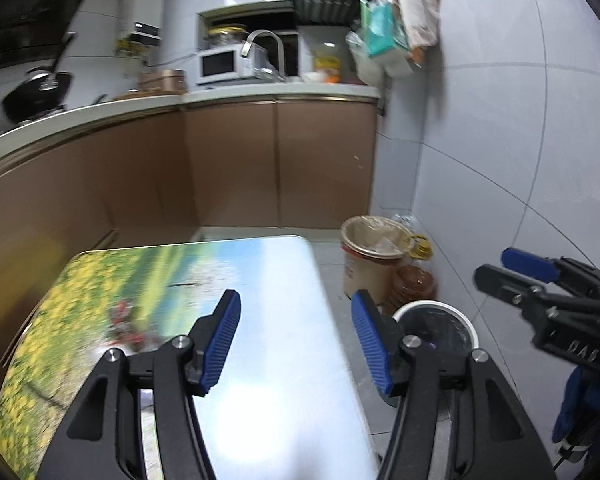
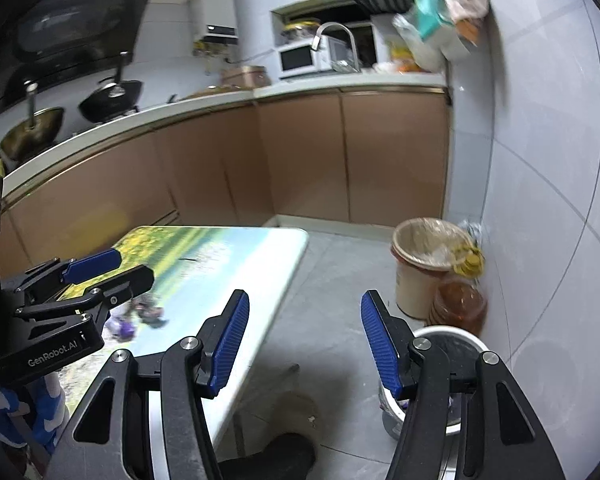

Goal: Collect trash
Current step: 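Move both open tools back over the table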

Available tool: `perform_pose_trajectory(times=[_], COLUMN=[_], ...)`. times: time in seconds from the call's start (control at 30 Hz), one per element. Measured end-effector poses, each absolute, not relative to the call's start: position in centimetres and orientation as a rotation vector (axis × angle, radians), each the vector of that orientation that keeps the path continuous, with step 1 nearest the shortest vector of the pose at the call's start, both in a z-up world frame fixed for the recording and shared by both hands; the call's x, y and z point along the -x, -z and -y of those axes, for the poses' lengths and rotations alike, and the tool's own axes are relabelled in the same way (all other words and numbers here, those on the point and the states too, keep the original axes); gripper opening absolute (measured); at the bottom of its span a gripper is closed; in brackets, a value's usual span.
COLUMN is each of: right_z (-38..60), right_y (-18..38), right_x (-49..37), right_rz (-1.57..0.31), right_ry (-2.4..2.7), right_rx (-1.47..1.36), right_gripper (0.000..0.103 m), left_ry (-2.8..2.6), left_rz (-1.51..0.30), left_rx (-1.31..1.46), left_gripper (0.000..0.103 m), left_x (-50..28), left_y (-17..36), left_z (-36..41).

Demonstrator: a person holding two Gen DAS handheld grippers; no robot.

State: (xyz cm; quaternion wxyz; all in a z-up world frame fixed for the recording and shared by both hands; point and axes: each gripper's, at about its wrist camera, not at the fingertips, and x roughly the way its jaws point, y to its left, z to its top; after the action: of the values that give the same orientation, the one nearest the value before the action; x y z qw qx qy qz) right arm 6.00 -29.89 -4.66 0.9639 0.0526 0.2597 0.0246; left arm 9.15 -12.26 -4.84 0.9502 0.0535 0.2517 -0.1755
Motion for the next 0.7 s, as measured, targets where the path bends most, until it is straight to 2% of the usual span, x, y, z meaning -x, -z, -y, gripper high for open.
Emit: perform_pose_trajectory(times=[0.43,0.7], right_z=[22.8,19.8], right_y=[1.3,-0.4], right_x=[-3.2,-1.2], right_rz=[-0.501,-0.47], right_ry=[-0.122,-0.171], right_rx=[0.002,0.054], right_gripper=[0.058,0.058], left_ry=[0.205,0.141], left_rz=[-0.446,-0.411], left_rx=[-0.033,-0.004], left_gripper=[0.059,0.062], left_x=[-3.2,0.0], left_y=[3.3,2.7], left_z=[2.1,-1.6])
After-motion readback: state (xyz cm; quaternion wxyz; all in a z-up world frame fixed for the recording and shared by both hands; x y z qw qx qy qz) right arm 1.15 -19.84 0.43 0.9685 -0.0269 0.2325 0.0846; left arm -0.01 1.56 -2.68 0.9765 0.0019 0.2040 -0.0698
